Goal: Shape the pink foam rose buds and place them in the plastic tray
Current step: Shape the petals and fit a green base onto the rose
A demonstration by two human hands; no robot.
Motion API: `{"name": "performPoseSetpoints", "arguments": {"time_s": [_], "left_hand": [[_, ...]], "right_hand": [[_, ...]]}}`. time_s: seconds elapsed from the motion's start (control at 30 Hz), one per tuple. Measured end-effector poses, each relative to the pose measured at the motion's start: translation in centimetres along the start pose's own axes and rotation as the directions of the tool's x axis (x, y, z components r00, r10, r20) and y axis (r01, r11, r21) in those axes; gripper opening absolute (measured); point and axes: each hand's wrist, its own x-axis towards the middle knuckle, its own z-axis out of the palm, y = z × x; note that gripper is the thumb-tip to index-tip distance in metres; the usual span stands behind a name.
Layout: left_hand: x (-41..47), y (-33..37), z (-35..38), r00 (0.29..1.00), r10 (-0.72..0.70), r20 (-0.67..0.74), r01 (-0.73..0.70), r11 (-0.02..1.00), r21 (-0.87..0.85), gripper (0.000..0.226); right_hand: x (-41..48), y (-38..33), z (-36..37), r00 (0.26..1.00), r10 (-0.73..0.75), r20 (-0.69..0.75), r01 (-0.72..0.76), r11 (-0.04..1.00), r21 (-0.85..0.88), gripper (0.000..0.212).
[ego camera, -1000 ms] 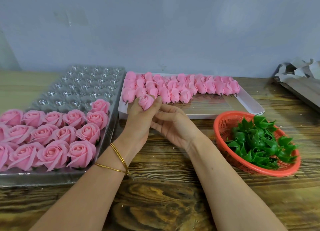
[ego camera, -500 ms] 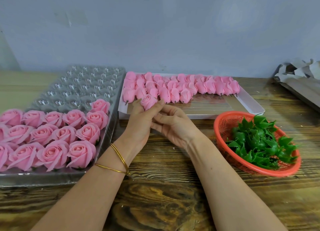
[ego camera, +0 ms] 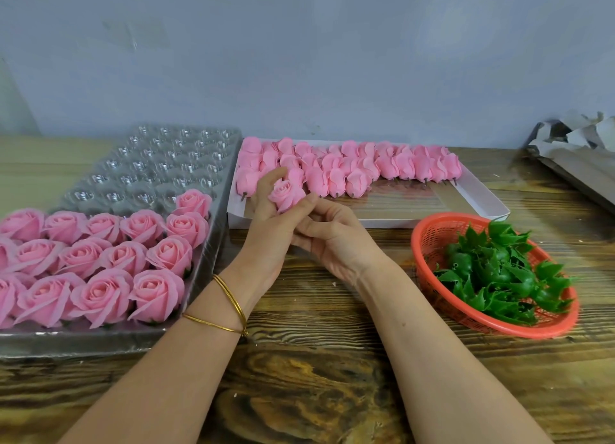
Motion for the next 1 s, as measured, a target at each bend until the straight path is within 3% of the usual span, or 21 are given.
{"name": "performPoseSetpoints", "arguments": {"time_s": [0.23, 0.37, 0.47, 0.63, 0.8, 1.0], "left_hand": [[0.1, -0.1, -0.7, 0.99, 0.142, -0.021, -0.136, 0.973, 0.185, 0.056], [0.1, -0.1, -0.8, 0.942, 0.336, 0.013, -0.304, 0.836, 0.456, 0.057], [0.0, 0.0, -0.7, 0.913, 0.404, 0.049, -0.357, 0.736, 0.575, 0.053], [-0.1, 0.1, -0.6, 0.906, 0.41, 0.1, -0.364, 0.639, 0.678, 0.036], [-0.1, 0.1, -0.8, 0.911, 0.396, 0.115, -0.339, 0.56, 0.756, 0.024], [0.0, 0.0, -0.9, 0.917, 0.385, 0.106, -0.318, 0.545, 0.775, 0.015]], "right_hand": [[-0.5, -0.2, 0.2, 0.997, -0.058, -0.051, 0.05, 0.987, -0.155, 0.028], [-0.4, -0.1, 0.0, 0.988, -0.089, -0.125, 0.045, 0.947, -0.318, 0.035], [-0.3, 0.2, -0.1, 0.979, -0.17, -0.111, 0.1, 0.88, -0.464, 0.023], [0.0, 0.8, -0.1, 0.961, -0.268, -0.064, 0.168, 0.755, -0.634, 0.036], [0.2, 0.9, -0.2, 0.948, -0.316, -0.039, 0.205, 0.702, -0.682, 0.032], [-0.1, 0.7, -0.4, 0.958, -0.286, -0.026, 0.203, 0.74, -0.641, 0.034]]}}
